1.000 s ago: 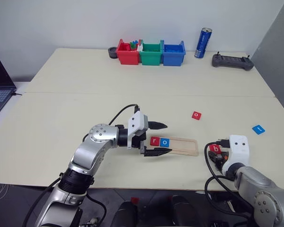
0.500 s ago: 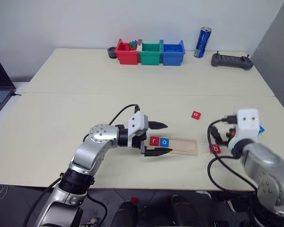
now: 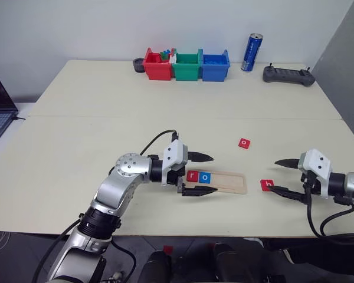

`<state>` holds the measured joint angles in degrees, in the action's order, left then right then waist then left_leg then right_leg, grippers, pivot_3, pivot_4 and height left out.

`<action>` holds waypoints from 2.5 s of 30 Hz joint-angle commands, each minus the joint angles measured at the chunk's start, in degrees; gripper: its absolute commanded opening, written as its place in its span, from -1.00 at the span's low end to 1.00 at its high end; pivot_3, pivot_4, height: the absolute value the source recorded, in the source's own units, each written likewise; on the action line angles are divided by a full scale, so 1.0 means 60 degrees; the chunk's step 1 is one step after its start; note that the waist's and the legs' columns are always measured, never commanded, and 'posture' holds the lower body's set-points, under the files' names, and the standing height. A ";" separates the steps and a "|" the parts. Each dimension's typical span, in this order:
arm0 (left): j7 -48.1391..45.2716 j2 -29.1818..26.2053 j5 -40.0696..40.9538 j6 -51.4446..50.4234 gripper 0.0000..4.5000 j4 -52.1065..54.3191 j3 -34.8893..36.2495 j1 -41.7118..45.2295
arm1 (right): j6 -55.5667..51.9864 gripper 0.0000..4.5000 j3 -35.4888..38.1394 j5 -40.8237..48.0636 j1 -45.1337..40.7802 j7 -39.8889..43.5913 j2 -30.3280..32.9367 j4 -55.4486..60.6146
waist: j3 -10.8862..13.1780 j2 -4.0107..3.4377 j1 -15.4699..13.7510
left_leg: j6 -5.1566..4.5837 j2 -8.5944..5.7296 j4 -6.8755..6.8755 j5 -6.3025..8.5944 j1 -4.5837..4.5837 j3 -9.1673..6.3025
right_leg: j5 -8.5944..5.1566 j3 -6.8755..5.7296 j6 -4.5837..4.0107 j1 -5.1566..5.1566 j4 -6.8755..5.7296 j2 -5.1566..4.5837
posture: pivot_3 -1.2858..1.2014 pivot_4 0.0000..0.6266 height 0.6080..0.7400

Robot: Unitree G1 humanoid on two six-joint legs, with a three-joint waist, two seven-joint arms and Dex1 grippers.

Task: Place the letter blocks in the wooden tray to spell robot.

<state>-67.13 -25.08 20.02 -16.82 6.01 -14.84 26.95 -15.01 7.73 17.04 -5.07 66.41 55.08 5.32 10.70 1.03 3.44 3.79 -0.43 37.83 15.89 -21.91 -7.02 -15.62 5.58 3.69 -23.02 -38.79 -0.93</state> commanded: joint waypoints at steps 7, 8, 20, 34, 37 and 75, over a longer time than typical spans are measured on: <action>-0.0049 -0.0171 0.0097 0.0043 1.00 0.0293 0.0031 -0.0029 | 0.1050 0.98 -0.1004 -0.0319 -0.0794 0.1165 -0.0021 -0.1392 | 0.0001 0.0000 -0.0044 | 0.0001 -0.0007 0.0005 -0.0001 -0.0004 -0.0005 | 0.0000 0.0000 -0.0001 0.0002 0.0000 -0.0007 | 0.03 -0.52 1.00; -0.0046 -0.0175 0.0100 0.0035 1.00 0.0299 0.0032 -0.0029 | 0.1130 0.98 -0.1110 -0.0388 -0.0882 0.1148 -0.0090 -0.1532 | 0.0001 0.0001 -0.0041 | 0.0001 -0.0006 0.0005 -0.0001 -0.0003 -0.0005 | 0.0000 0.0000 -0.0001 0.0002 -0.0001 -0.0007 | 0.03 -0.52 1.00; -0.0056 -0.0374 0.0227 -0.0168 1.00 0.0556 0.0076 -0.0140 | 0.1944 0.82 -0.1728 -0.1022 -0.1388 0.1115 -0.0521 -0.2785 | 0.0001 0.0000 -0.0052 | 0.0002 -0.0007 0.0006 -0.0001 -0.0001 -0.0008 | 0.0001 -0.0003 -0.0001 0.0002 -0.0007 -0.0009 | 0.03 -0.52 1.00; -0.0287 -0.0565 0.0325 0.0208 1.00 0.0458 0.0400 -0.0237 | 0.0702 -0.35 -0.1705 -0.0611 -0.1891 0.1020 -0.0503 -0.1553 | 0.0000 -0.0002 -0.0042 | 0.0002 -0.0007 0.0012 -0.0001 0.0002 -0.0009 | 0.0001 -0.0003 -0.0002 0.0004 -0.0015 -0.0009 | 0.03 -0.52 1.00; -0.0560 -0.0801 0.0383 0.0530 1.00 0.0294 0.0634 -0.0418 | -0.0367 -0.35 -0.1781 -0.0338 -0.2287 0.0637 -0.0833 -0.0501 | -0.0001 -0.0003 -0.0010 | 0.0003 -0.0004 0.0012 -0.0001 0.0002 -0.0009 | 0.0001 -0.0002 -0.0002 -0.0001 -0.0018 -0.0008 | 0.03 -0.52 1.00; -0.0699 -0.1519 0.0295 0.1026 1.00 0.0303 0.1072 -0.0932 | -0.2165 -0.35 -0.4072 -0.1193 -0.3680 -0.0543 -0.2683 0.0293 | 0.0000 -0.0003 -0.0078 | 0.0003 -0.0007 0.0008 -0.0001 -0.0025 -0.0032 | 0.0002 -0.0028 -0.0003 -0.0026 -0.0022 -0.0013 | 0.03 -0.52 1.00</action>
<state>-71.63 -33.67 21.55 -10.82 5.22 -8.68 21.56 -29.20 -16.83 10.13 -26.00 62.51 39.09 6.56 10.69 1.01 2.97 3.81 -0.47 37.88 15.88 -22.06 -7.21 -15.61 5.42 3.67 -23.17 -38.92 -1.00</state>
